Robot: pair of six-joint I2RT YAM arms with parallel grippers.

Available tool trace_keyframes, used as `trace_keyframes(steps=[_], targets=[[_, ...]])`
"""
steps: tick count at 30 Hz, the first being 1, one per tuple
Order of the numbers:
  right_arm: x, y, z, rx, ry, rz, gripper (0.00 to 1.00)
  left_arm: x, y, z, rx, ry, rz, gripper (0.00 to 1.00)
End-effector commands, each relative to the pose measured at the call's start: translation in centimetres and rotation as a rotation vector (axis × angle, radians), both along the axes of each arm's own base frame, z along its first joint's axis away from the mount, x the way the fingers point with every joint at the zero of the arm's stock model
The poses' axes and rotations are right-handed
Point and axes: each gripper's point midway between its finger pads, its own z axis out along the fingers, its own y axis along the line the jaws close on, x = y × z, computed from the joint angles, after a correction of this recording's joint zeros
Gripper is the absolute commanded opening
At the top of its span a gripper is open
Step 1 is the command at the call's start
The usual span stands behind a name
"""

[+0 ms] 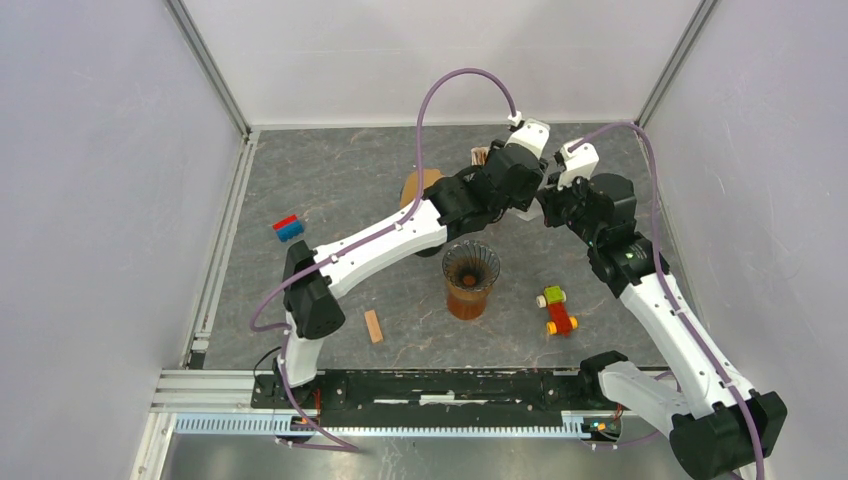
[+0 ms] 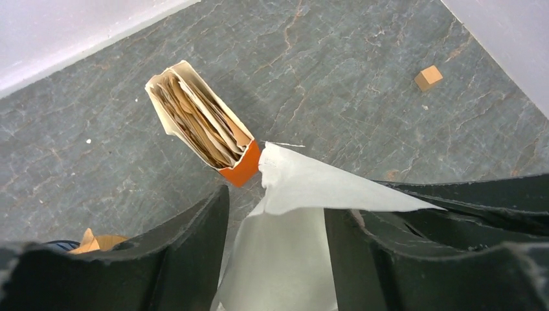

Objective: Place the coffee filter in the dripper
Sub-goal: Pick up the coffee filter from the coffee filter holder.

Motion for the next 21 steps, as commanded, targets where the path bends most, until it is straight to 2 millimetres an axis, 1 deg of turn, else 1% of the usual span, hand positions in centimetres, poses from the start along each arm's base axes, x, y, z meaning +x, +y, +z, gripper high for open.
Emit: trace_keyframes(steps=[1, 3, 4, 5, 8, 12, 14, 16, 17, 18, 21], targets=[[-0.1, 0.7, 1.5, 0.012, -0.063, 0.047, 0.00, -0.3, 0.8, 4.9, -0.015, -0.140, -0.072, 0.65], [-0.2, 0.7, 1.6, 0.004, -0.066, 0.054, 0.00, -0.8, 0.9, 5.2, 0.002, -0.160, -0.114, 0.71], [-0.3, 0.7, 1.6, -0.001, -0.071, 0.055, 0.00, -1.1, 0.8, 5.0, 0.012, -0.163, -0.143, 0.73], [-0.3, 0.7, 1.7, -0.001, -0.070, 0.055, 0.00, -1.3, 1.0, 5.3, 0.015, -0.175, -0.162, 0.76], [-0.5, 0.8, 1.7, 0.002, -0.071, 0.066, 0.00, -1.9, 1.3, 5.4, 0.049, -0.204, -0.212, 0.81], [-0.5, 0.7, 1.7, -0.026, -0.083, 0.073, 0.00, -3.0, 2.0, 6.3, 0.064, -0.229, -0.279, 0.85], [-0.7, 0.7, 1.7, -0.028, -0.085, 0.081, 0.00, -4.2, 2.1, 6.6, 0.070, -0.229, -0.350, 0.90], [-0.8, 0.8, 1.7, -0.030, -0.081, 0.088, 0.00, -6.0, 2.2, 6.8, 0.084, -0.222, -0.458, 0.98], [-0.8, 0.8, 1.8, -0.031, -0.081, 0.093, 0.00, -6.9, 2.3, 6.7, 0.095, -0.213, -0.509, 0.99], [-0.9, 1.0, 1.9, -0.029, -0.079, 0.104, 0.00, -7.8, 2.6, 7.0, 0.105, -0.216, -0.555, 1.00], [-1.8, 2.6, 2.3, -0.016, -0.071, 0.212, 0.00, -10.4, 4.4, 7.3, 0.171, -0.230, -0.698, 1.00]])
